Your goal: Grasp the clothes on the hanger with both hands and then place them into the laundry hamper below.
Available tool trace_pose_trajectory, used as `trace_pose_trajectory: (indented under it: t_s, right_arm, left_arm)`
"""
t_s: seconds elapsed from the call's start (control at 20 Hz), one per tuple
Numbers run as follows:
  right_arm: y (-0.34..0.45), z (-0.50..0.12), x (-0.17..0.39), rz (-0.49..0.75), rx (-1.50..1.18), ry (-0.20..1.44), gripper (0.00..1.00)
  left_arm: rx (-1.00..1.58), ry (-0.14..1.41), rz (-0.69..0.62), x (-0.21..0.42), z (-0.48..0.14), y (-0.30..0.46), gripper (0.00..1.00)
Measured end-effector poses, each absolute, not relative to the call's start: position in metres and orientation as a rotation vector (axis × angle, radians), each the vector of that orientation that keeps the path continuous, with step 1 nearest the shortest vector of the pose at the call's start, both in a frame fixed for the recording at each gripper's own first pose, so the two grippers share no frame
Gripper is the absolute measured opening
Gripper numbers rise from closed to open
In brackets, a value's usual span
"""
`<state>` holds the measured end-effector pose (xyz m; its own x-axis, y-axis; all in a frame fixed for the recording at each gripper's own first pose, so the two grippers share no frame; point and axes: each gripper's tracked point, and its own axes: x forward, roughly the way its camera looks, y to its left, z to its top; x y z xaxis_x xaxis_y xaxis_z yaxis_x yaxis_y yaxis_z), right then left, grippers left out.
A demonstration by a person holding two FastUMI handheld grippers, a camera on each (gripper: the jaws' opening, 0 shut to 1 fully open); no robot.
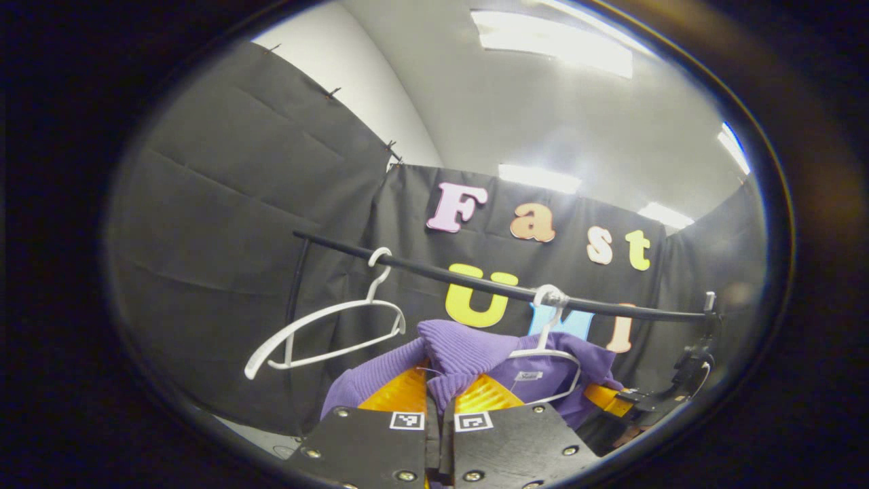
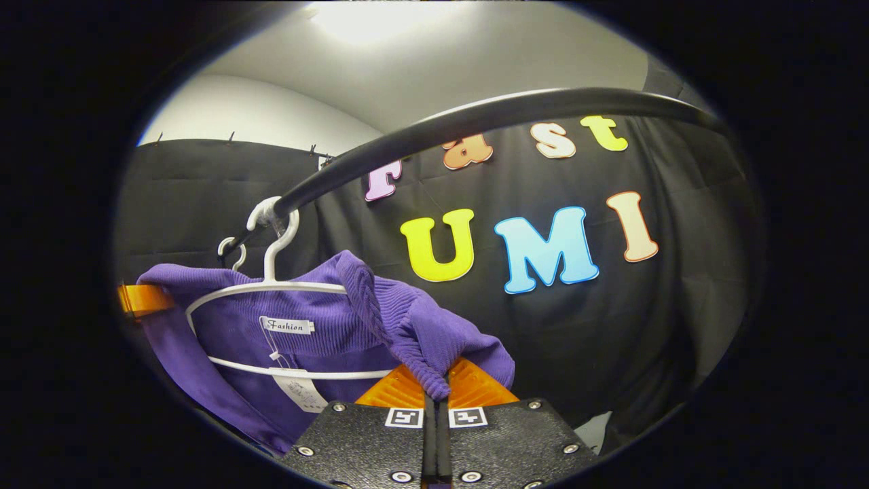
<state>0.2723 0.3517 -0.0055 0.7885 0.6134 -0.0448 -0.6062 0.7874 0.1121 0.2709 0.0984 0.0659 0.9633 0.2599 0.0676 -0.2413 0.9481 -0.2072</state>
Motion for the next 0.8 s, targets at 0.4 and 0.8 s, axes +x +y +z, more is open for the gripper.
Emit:
trace_pose_trajectory:
  t_s: [0.4,0.8]
  right_arm:
    - [0.365,0.014,0.242,0.651,0.1,0.042,0.0]
    - [0.384,0.027,0.215,0.638,0.071,0.012,0.0]
  left_arm:
    - [-0.214,-0.098,0.265,0.259,0.08,0.148,0.01]
    - [-0.219,-0.084,0.292,0.232,0.063,0.212,0.01]
